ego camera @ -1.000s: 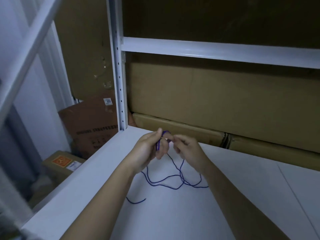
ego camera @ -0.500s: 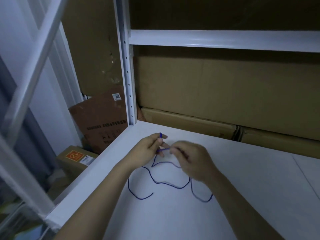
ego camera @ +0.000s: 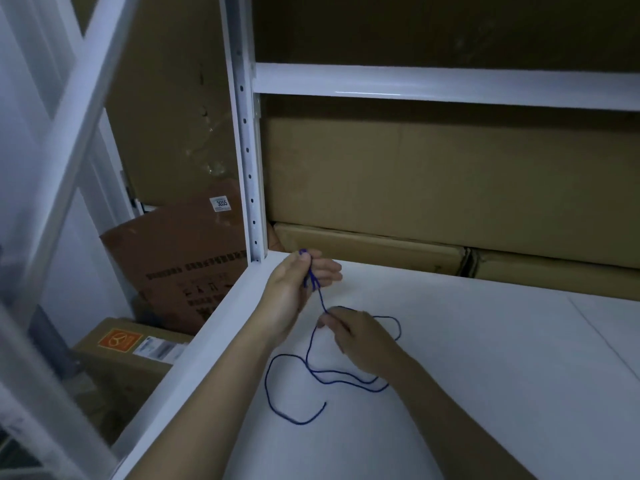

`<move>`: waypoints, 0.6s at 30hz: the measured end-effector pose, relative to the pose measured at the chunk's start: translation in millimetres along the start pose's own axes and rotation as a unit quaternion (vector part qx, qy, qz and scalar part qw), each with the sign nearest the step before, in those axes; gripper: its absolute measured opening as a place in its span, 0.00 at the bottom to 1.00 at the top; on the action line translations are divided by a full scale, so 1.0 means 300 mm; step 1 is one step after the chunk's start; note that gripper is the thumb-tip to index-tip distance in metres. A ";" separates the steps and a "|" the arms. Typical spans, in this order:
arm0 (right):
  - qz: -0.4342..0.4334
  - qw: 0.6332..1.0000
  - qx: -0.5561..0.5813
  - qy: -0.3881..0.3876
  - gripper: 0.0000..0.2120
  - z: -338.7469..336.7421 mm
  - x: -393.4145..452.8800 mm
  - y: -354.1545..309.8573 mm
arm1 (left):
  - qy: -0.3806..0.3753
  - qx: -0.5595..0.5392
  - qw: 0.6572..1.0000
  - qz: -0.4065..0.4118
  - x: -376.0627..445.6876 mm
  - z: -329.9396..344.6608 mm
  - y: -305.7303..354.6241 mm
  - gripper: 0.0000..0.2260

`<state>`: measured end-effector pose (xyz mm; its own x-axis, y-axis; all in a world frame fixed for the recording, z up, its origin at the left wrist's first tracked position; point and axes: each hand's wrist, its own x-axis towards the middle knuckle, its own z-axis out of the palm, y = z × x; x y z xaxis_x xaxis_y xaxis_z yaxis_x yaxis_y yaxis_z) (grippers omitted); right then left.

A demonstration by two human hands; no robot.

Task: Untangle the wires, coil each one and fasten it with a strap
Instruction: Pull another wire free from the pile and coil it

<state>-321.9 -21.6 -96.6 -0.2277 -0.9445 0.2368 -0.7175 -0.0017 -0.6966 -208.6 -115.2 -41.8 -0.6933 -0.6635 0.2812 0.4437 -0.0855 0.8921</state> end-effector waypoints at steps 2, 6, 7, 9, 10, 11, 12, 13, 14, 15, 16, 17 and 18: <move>-0.011 0.996 -0.085 -0.013 0.12 0.023 -0.028 -0.005 | 0.006 0.075 0.997 0.022 0.032 -0.034 -0.016 0.11; -0.079 0.984 -0.149 0.051 0.11 0.006 -0.081 -0.033 | -0.025 0.254 0.966 0.047 0.061 -0.078 -0.075 0.10; -0.085 0.984 -0.140 0.072 0.11 -0.011 -0.087 -0.049 | -0.048 0.290 0.955 0.044 0.064 -0.084 -0.092 0.10; -0.088 0.980 -0.132 0.117 0.11 -0.054 -0.078 -0.070 | -0.098 0.349 0.932 0.017 0.058 -0.089 -0.117 0.10; -0.085 0.977 -0.136 0.142 0.11 -0.079 -0.067 -0.073 | -0.118 0.371 0.921 0.004 0.050 -0.088 -0.125 0.11; -0.080 0.971 -0.145 0.170 0.11 -0.105 -0.055 -0.071 | -0.131 0.387 0.913 -0.010 0.041 -0.086 -0.132 0.12; -0.071 0.965 -0.155 0.198 0.10 -0.132 -0.042 -0.064 | -0.136 0.396 0.908 -0.024 0.034 -0.083 -0.133 0.14; -0.058 0.962 -0.156 0.218 0.08 -0.158 -0.028 -0.054 | -0.137 0.392 0.909 -0.038 0.028 -0.082 -0.130 0.16; -0.037 0.964 -0.143 0.223 0.07 -0.180 -0.015 -0.043 | -0.141 0.367 0.918 -0.055 0.023 -0.080 -0.125 0.17; -0.014 0.970 -0.118 0.213 0.07 -0.199 0.000 -0.031 | -0.148 0.323 0.932 -0.073 0.018 -0.077 -0.114 0.18; 0.009 0.977 -0.088 0.194 0.08 -0.209 0.013 -0.020 | -0.156 0.269 0.946 -0.091 0.014 -0.073 -0.100 0.19; 0.026 0.983 -0.062 0.172 0.10 -0.212 0.026 -0.012 | -0.160 0.210 0.959 -0.107 0.013 -0.069 -0.084 0.21; 0.038 0.987 -0.038 0.149 0.12 -0.205 0.035 -0.007 | -0.161 0.156 0.967 -0.116 0.014 -0.066 -0.070 0.22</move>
<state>-363.3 -11.3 -51.0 -0.4573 -0.8028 0.3827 -0.7365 0.1006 -0.6690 -209.6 -130.9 -66.3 -0.9173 -0.3825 0.1106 0.0959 0.0575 0.9937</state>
